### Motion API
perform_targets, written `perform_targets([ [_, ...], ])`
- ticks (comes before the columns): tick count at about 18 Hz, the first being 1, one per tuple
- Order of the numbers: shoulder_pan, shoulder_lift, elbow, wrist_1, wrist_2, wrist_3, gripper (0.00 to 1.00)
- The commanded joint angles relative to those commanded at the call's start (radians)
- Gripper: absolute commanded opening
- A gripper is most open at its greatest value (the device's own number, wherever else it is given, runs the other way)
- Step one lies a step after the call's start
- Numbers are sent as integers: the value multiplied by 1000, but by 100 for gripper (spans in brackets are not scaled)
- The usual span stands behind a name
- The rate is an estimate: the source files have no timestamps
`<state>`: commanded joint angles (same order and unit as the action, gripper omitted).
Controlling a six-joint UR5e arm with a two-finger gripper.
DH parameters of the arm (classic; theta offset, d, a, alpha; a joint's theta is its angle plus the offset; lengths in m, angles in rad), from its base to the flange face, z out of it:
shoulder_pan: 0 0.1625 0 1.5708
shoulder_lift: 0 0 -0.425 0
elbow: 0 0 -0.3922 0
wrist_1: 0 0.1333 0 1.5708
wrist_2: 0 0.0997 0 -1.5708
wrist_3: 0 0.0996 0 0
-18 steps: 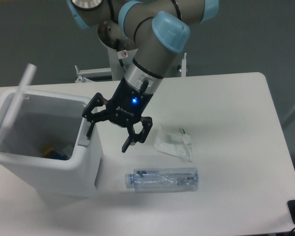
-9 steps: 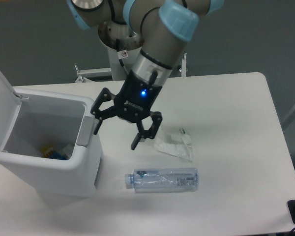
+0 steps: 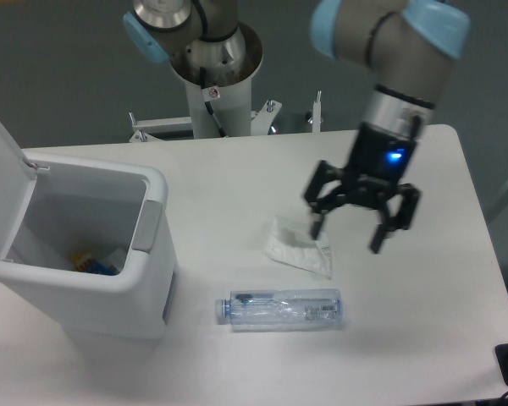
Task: Open the trash can
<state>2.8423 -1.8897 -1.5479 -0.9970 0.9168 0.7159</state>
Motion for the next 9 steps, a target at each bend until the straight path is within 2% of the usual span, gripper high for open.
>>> perform_targets([
  [3, 9, -71, 66, -27, 210, 98, 100],
  [6, 3, -98, 115, -150, 374, 336, 100],
  [7, -1, -106, 132, -216, 463, 449, 100],
  [9, -9, -109, 140, -262, 554, 561, 100],
])
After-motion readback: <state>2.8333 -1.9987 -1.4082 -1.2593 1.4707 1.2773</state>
